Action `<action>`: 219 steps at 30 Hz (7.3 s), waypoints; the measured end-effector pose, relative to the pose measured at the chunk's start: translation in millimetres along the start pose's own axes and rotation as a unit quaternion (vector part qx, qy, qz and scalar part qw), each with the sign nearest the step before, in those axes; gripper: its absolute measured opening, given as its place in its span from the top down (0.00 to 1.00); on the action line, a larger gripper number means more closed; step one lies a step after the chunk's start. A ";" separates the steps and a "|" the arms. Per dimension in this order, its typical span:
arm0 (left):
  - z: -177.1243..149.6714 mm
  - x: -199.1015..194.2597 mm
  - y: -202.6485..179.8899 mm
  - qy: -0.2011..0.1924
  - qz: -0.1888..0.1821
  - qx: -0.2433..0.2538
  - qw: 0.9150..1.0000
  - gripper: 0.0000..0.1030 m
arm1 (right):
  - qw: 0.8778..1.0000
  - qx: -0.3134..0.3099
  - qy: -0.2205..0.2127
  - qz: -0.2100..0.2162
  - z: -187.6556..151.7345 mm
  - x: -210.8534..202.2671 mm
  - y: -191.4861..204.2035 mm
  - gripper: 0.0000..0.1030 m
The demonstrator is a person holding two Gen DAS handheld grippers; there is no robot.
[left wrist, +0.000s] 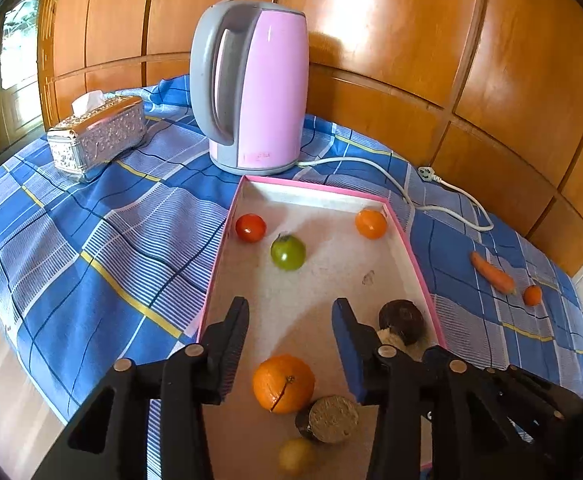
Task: Organize fruits
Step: 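Release the green tomato into the tray with the left tool while the right tool releases the beet piece, then withdraw both open tools from the tray, then move both open tools toward the carrot and orange on the bedspread, then grasp the orange with the right tool while the left tool grasps the carrot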
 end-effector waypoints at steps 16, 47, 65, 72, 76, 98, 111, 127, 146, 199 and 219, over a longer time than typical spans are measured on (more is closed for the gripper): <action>-7.0 -15.4 -8.8 -0.019 0.020 0.013 1.000 0.26 | 0.998 0.028 -0.030 -0.051 -3.7 -29.4 -26.2 0.68; -41.4 -40.4 -75.2 -0.030 -0.009 0.082 0.996 0.00 | 0.982 0.119 -0.047 -0.142 -50.1 -81.2 -117.1 0.67; -49.6 -35.9 -119.6 -0.024 -0.040 0.127 0.991 0.00 | 0.969 0.164 -0.040 -0.181 -75.1 -98.6 -165.5 0.67; -52.2 -32.9 -133.0 -0.018 -0.049 0.143 0.988 0.00 | 0.967 0.172 -0.039 -0.186 -80.6 -100.8 -174.1 0.67; -54.7 -31.5 -141.1 -0.014 -0.055 0.150 0.987 0.01 | 0.965 0.177 -0.039 -0.191 -83.9 -103.6 -179.8 0.67; -73.0 -11.3 -182.0 0.019 -0.081 0.192 0.978 0.10 | 0.954 0.210 -0.034 -0.212 -100.2 -112.1 -221.6 0.67; -82.6 11.1 -204.3 0.059 -0.095 0.199 0.974 0.29 | 0.949 0.224 -0.031 -0.219 -107.7 -112.0 -244.3 0.67; -83.2 47.0 -236.7 0.098 -0.104 0.202 0.969 0.50 | 0.945 0.224 -0.033 -0.237 -92.3 -108.1 -289.6 0.67; -53.5 97.1 -288.3 0.135 -0.147 0.137 0.970 0.66 | 0.948 0.212 -0.039 -0.233 -41.2 -74.5 -344.0 0.61; -39.4 142.8 -310.0 0.189 -0.172 0.050 0.965 0.87 | 0.962 0.160 -0.035 -0.218 -27.1 -58.8 -333.0 0.64; -27.5 147.5 -322.0 0.195 -0.158 0.020 0.968 0.49 | 0.960 0.170 -0.027 -0.221 -42.0 -59.7 -321.2 0.64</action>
Point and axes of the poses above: each gripper's, at about its wrist camera, not at the fingertips, and x roughly the way its jaws point, y to its left, z to its top, the point moved 9 cm from there along x, roughly the way its jaws point, and after that the axes turned 6 degrees about -x, right-handed, at the moved point
